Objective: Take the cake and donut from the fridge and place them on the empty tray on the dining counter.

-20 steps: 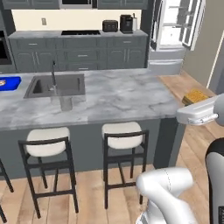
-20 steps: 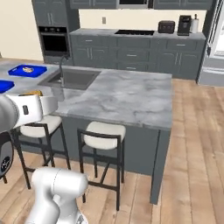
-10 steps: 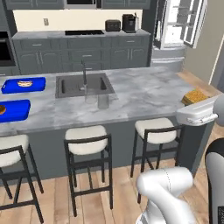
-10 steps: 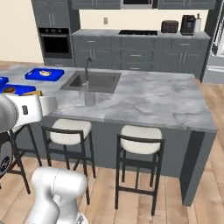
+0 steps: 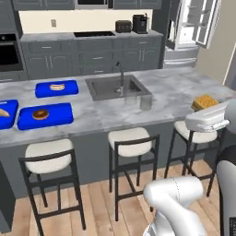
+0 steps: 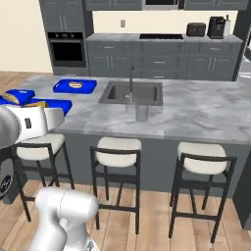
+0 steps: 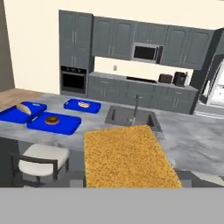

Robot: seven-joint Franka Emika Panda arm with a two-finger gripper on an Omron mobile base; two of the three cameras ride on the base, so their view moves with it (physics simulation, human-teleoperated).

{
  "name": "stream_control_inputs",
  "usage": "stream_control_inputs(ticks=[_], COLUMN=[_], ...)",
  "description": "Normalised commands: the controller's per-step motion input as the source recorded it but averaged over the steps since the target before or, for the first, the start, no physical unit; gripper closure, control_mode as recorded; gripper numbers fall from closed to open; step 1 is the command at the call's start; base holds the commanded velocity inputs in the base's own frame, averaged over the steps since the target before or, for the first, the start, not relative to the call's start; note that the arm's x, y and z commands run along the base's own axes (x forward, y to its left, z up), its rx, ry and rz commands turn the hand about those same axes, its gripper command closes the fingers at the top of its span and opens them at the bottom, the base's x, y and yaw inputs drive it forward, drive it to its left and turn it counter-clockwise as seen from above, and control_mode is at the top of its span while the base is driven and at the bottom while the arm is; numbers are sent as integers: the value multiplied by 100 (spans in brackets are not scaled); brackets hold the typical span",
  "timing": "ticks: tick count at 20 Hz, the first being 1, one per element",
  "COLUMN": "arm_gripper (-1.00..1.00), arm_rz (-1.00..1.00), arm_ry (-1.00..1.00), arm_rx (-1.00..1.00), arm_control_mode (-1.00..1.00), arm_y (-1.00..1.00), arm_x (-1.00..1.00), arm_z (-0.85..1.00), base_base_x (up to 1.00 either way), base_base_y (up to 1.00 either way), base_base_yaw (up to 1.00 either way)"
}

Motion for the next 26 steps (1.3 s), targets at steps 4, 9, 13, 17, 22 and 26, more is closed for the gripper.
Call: stream_control_inputs(ticks=[4,9,13,17,22,26], arm_gripper=[100,100,100,100,100,100], arm_rz=[0,0,0,0,0,0], arm_ry=[0,0,0,0,0,0], arm_rx=[0,0,0,0,0,0], arm_control_mode=[100,100,100,100,100,100], arm_y=[0,0,0,0,0,0], arm_x=[0,0,0,0,0,0], arm_z=[0,0,0,0,0,0], base_base_x=[0,0,9,23,60,98], base_base_y=[100,100,63,-8,-25,-2], base_base_yaw=[-16,-14,-12,-1,7,5])
